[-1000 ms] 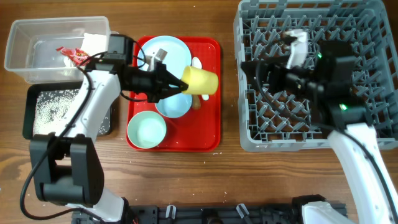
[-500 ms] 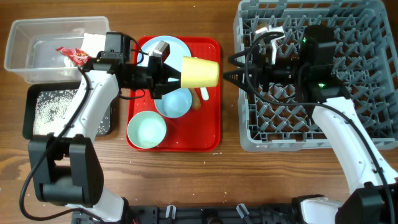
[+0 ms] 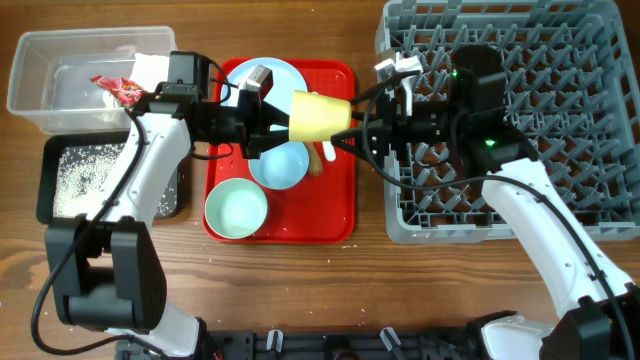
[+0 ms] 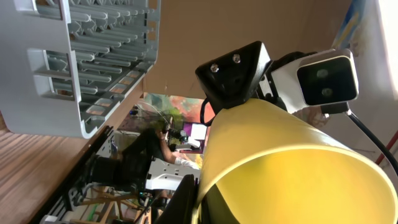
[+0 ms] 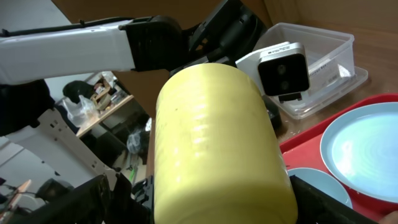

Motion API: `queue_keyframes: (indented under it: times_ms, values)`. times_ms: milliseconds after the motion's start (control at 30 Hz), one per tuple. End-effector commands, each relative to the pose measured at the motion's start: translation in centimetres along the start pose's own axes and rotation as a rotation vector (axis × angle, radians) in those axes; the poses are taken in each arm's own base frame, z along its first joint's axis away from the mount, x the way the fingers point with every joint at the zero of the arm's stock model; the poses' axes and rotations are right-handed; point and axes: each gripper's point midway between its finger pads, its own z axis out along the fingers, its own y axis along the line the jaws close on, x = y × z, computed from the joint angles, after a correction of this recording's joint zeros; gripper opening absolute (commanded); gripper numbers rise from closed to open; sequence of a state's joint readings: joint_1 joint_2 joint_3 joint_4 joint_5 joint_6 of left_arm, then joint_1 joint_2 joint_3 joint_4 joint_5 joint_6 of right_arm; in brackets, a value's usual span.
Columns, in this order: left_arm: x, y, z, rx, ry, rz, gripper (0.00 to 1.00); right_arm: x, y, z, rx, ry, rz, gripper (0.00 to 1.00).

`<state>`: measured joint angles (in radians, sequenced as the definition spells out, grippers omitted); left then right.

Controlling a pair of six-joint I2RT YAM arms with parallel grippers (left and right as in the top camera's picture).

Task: Sort waste into correct bins and load items into the dishwasher rack
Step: 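Lift the yellow cup and hand it to the right gripper, then place the yellow cup upside down in the dish rack with right gripper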

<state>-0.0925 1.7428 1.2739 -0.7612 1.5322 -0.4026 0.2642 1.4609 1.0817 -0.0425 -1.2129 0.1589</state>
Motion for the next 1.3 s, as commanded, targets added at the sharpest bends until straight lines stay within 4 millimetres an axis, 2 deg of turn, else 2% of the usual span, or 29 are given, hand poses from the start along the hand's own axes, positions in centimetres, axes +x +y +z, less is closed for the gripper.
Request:
queue_keyframes:
  times_ms: [0, 467, 667, 900, 1100, 1200, 1267]
  values:
    - [0.7, -1.5, 0.6, 0.01, 0.025, 0.049, 0.04, 0.1, -0.2, 1.1, 0.005, 0.006, -0.038, 0.89]
    - [0.9, -1.7, 1.1, 0.016, 0.043, 0.078, 0.04, -0.2, -0.6, 1.4, 0.027, -0.003, -0.039, 0.73]
    - [0.9, -1.7, 1.1, 0.016, 0.042, 0.078, 0.09, -0.2, -0.6, 1.4, 0.027, -0.003, -0.037, 0.61]
    - [0.8, -1.7, 1.1, 0.015, 0.042, 0.079, 0.13, -0.2, -0.6, 1.3, 0.026, -0.005, -0.039, 0.58]
    - [0.7, -1.7, 1.1, 0.015, 0.04, 0.091, 0.14, -1.7, 0.2, -0.9, -0.046, -0.044, -0.038, 0.57]
    - [0.6, -1.8, 1.1, 0.016, 0.04, 0.104, 0.15, -1.8, -0.7, -2.1, -0.011, -0.057, -0.008, 0.57]
    - [0.6, -1.7, 1.1, 0.01, 0.036, 0.105, 0.15, -1.7, -2.2, -3.4, 0.047, -0.071, 0.041, 0.57]
